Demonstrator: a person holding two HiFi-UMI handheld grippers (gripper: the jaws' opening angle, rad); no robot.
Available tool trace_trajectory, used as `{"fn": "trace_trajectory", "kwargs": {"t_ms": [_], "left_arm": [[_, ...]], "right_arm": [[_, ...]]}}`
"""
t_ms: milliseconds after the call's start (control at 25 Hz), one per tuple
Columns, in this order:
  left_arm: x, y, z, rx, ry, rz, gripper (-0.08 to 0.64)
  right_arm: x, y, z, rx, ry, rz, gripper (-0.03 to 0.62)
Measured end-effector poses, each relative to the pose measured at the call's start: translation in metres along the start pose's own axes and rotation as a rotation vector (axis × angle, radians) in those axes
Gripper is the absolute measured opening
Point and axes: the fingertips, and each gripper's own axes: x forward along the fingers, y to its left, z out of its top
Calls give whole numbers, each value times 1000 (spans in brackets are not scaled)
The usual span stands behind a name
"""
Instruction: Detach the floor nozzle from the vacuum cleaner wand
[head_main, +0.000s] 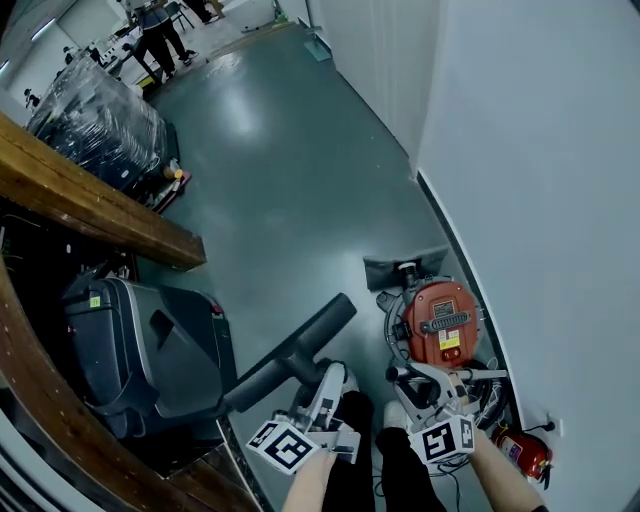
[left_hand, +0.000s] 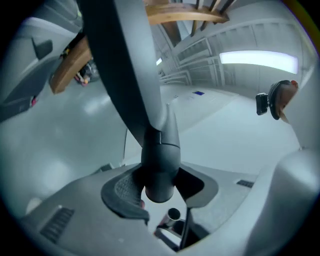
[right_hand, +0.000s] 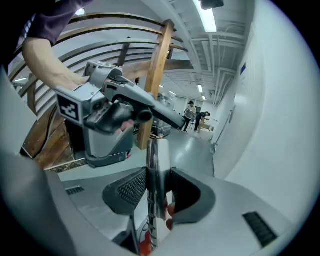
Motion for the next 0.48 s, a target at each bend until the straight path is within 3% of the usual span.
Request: {"fn": "trace_trajectory", "kwargs": {"t_ms": [80,160,480], "left_arm": [[-10,4,42,77,-39,20,178],[-17,2,61,160,-28,26,178],[-21,-15,40,279,53,-2,178]], "right_arm": [[2,-15,-1,3,9,-20,158],[6,-22,-2,-1,20,-21,156],[37,-10,-14,-9,40,1,158]]}}
